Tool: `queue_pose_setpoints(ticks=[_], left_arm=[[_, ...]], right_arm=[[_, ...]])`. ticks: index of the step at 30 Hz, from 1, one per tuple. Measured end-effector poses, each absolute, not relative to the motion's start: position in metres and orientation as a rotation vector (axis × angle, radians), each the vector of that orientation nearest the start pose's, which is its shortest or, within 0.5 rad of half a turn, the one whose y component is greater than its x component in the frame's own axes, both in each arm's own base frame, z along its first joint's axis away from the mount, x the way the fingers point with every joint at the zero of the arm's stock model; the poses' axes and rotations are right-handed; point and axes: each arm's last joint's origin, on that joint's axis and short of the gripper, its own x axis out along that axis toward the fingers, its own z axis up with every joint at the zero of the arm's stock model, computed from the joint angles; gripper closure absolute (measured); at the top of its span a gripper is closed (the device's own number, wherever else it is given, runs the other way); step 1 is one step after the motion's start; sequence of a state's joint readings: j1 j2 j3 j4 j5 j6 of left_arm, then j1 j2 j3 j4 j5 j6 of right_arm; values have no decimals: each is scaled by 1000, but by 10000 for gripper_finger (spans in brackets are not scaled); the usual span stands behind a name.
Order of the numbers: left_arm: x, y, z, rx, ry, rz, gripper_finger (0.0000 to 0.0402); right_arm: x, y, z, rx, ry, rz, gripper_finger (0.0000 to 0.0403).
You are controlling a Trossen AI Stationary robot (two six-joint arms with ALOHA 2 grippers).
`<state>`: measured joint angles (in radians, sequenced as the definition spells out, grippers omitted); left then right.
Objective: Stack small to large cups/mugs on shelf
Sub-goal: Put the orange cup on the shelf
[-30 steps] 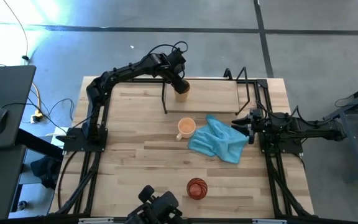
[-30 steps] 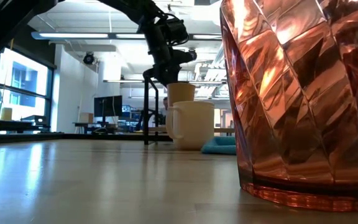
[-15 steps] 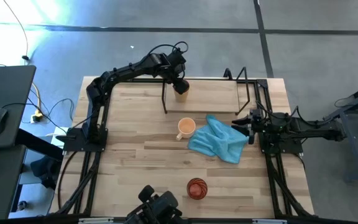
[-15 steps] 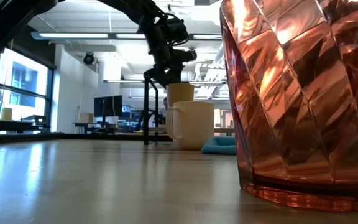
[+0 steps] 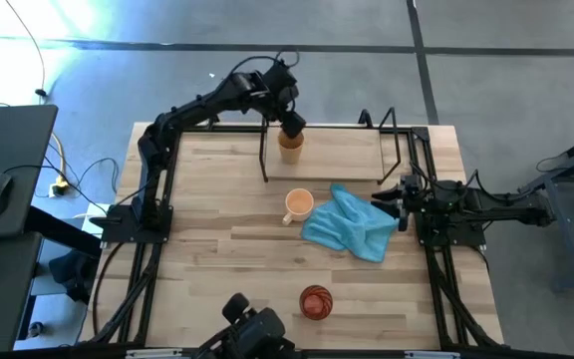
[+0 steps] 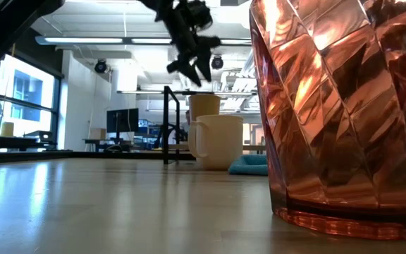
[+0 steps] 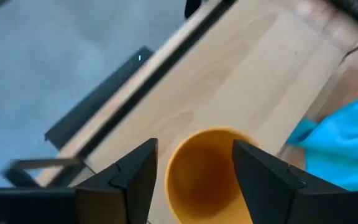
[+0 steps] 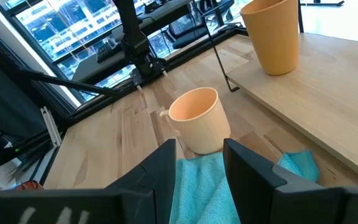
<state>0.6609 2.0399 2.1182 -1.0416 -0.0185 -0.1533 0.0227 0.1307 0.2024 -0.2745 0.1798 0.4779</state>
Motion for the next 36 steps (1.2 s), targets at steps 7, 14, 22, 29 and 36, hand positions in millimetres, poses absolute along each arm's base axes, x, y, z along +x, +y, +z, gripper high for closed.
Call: queue_pose_setpoints(ticks=[7,14,22,29,36], left_arm=[[322,250,389,-417,925,672,208],[288,214,421,-452,962,618,208],[271,164,445,-448,985,571,218],[273,132,455,-435,973,506,220],[281,107,457,-427,973,450,220]], right_arm=[[93,3,195,647,216,-24,277],[92,10,195,827,291,129,277],[95,21,193,929,384,207,277],[116,38,204,865,326,348,277],[145,63,220,659,409,342,277]])
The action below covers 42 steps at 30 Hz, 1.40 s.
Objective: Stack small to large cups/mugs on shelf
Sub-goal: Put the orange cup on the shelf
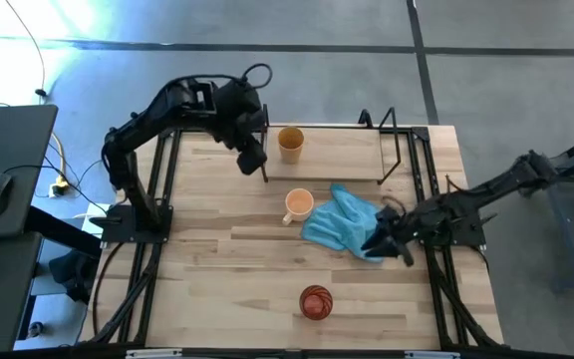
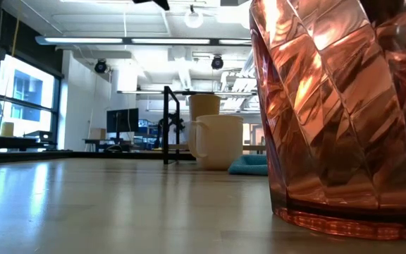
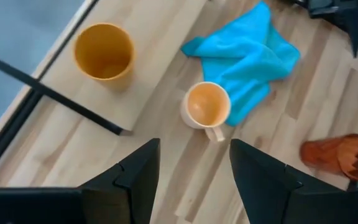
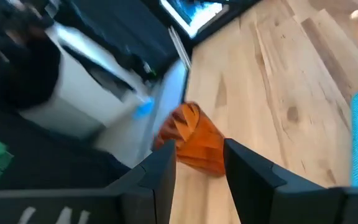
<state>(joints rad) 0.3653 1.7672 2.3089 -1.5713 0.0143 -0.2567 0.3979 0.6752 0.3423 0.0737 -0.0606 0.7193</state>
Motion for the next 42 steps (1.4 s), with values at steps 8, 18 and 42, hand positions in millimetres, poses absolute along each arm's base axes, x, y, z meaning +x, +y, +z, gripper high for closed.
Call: queue_pose_setpoints(ticks=[8,18,42], left_arm=[[292,73,457,-390,987,376,225],[300,17,457,-250,995,320,232],[270,-40,308,-249,1018,488,236]], right_arm=[[188,96,256,434,606,268,277],[231,118,276,445,775,128,277],[246,116,295,520,771,59,277]])
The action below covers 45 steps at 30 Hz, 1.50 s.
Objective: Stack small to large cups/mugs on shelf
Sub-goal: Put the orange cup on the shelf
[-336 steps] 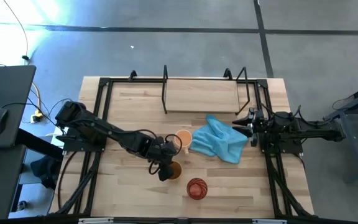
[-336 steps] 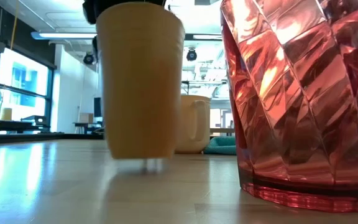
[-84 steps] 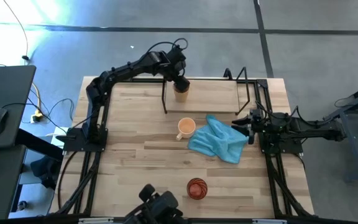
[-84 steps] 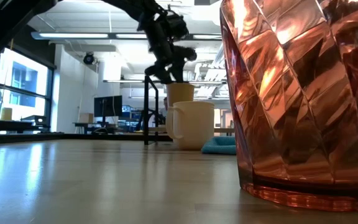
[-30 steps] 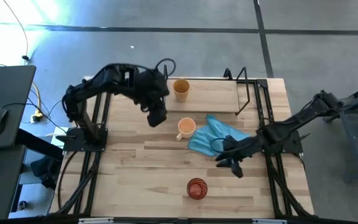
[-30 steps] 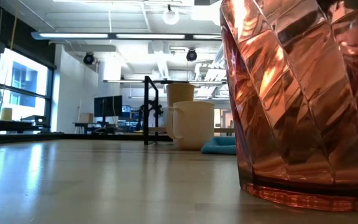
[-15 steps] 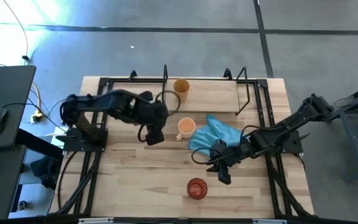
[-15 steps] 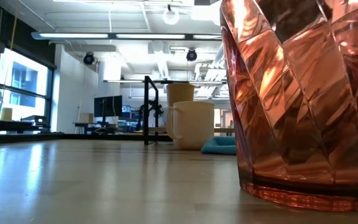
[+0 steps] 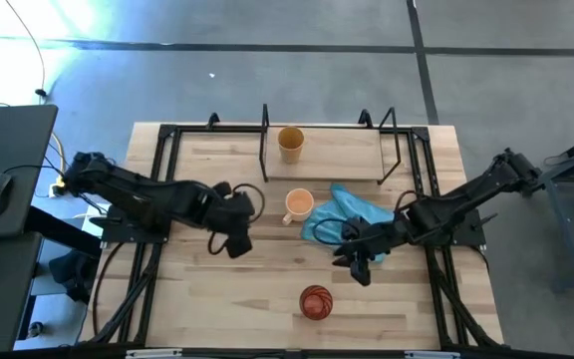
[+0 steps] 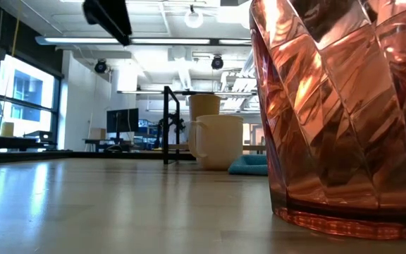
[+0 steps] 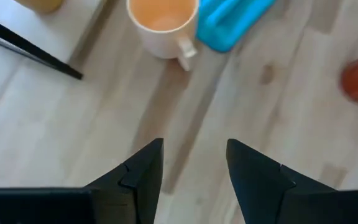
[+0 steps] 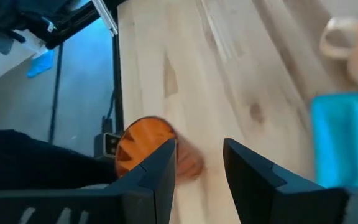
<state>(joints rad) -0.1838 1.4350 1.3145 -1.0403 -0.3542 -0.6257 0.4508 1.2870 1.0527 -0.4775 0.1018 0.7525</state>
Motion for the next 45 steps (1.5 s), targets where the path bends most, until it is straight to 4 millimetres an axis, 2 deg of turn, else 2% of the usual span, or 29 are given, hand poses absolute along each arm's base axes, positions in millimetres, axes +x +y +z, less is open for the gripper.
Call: queue_pose_setpoints(ticks=[7,17,24,35,45], left_arm=[[250,-48,299,-305,948,509,236],[241,-53,268,-335,889,505,236],[240,-51,267,-241,886,509,236],[239,-50,267,-161,896,512,236],[238,-49,267,-131,902,521,236]], right_arm=[[257,124,279,565,854,90,277],[272,145,254,584,896,77,277],[280,156,246,609,866,82,277],[291,164,223,646,898,26,277],[291,163,220,635,920,14,277]])
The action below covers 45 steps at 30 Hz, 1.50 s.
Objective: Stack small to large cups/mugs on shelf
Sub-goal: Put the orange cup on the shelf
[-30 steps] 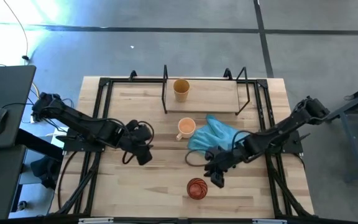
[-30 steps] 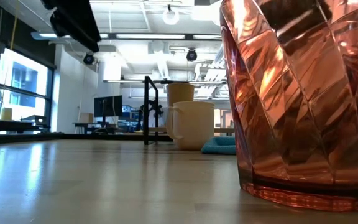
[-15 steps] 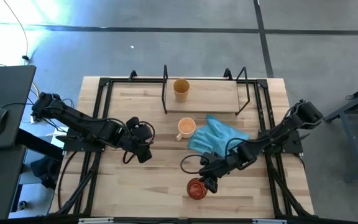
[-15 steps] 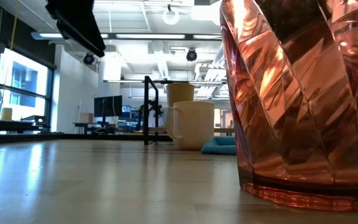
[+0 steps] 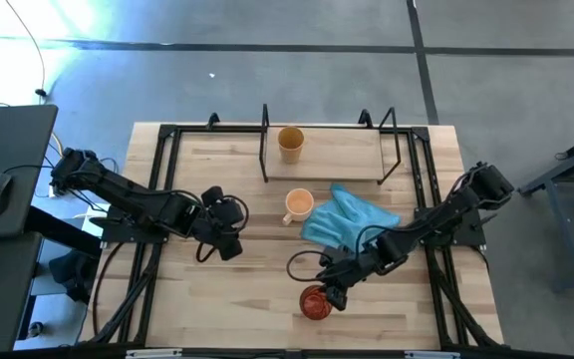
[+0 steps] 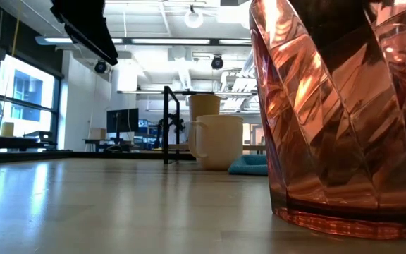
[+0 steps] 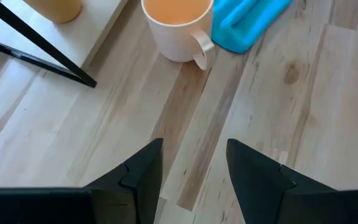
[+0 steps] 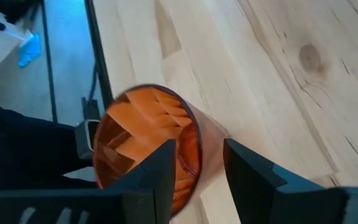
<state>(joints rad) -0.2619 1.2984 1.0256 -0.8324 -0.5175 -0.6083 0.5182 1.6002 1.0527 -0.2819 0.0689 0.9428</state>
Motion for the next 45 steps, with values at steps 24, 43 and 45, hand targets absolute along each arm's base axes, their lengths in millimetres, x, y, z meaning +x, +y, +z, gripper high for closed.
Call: queue_pose_setpoints(ticks=[24,43,45], left_arm=[[239,-48,268,-113,865,561,236],[239,-48,268,-117,864,561,236],[239,-48,268,-115,865,560,236]], right_arm=[[287,163,215,612,988,26,277],[304,172,196,668,991,89,276],[304,170,197,670,984,81,276]])
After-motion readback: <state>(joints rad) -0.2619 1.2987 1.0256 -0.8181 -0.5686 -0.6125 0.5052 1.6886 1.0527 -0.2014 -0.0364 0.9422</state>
